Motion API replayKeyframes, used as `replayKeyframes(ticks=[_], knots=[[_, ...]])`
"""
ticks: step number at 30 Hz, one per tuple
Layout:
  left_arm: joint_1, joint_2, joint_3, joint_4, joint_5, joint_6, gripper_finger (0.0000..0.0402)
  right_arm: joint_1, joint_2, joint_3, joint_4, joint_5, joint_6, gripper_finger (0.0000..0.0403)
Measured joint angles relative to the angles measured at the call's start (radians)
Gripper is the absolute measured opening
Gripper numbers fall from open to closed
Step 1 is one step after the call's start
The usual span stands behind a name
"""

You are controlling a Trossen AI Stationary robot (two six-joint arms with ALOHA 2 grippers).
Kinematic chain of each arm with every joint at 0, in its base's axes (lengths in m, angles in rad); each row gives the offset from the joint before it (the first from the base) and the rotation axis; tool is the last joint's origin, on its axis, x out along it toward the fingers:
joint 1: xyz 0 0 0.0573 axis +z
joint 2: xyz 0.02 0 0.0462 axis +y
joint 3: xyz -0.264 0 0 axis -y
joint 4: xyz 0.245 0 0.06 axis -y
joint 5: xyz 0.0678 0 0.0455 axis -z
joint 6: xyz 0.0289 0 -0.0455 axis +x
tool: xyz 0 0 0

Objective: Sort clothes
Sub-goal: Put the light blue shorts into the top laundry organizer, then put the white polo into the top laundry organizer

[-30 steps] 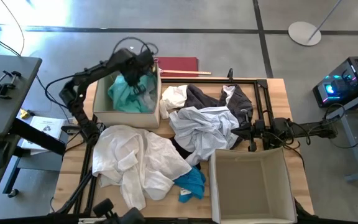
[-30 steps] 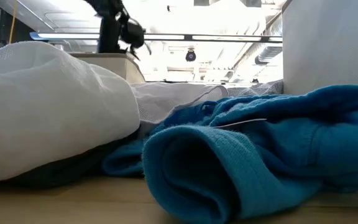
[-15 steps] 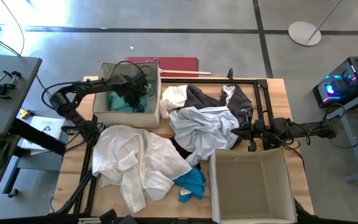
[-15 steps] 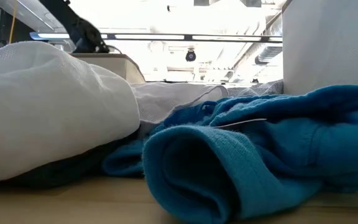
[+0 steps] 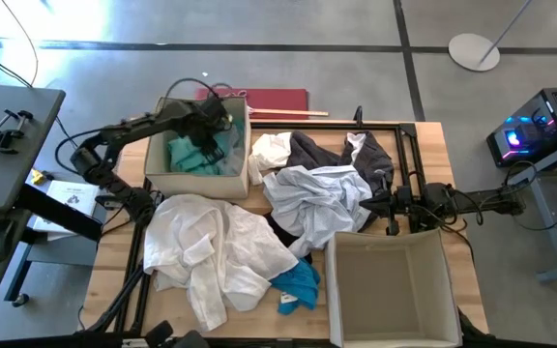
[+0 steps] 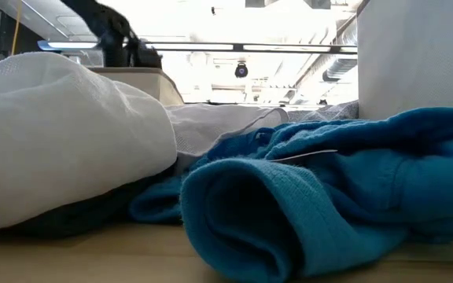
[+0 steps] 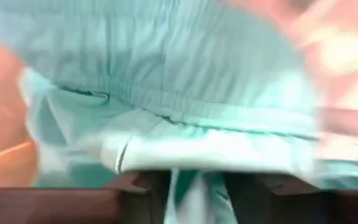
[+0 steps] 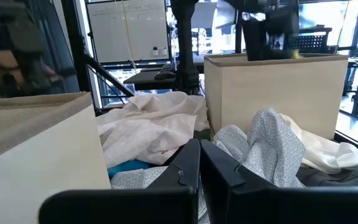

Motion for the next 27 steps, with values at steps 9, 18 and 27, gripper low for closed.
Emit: replayKeyframes(ticks=[9, 18, 27], knots=[[-0.08, -0.153, 0.32, -0.28, 0.027, -0.087, 0.0199, 0.0, 0.0, 0.0, 0.0, 0.0, 0.0, 0.0], [-0.448, -0.321, 0.426, -0.175, 0.209, -0.094, 0.0169, 0.0, 0.0, 0.0, 0.0, 0.0, 0.0, 0.0], [-0.892, -0.289, 0.425, -0.158, 0.199, 0.096, 0.0141, 0.0, 0.0, 0.0, 0.0, 0.0, 0.0, 0.0]])
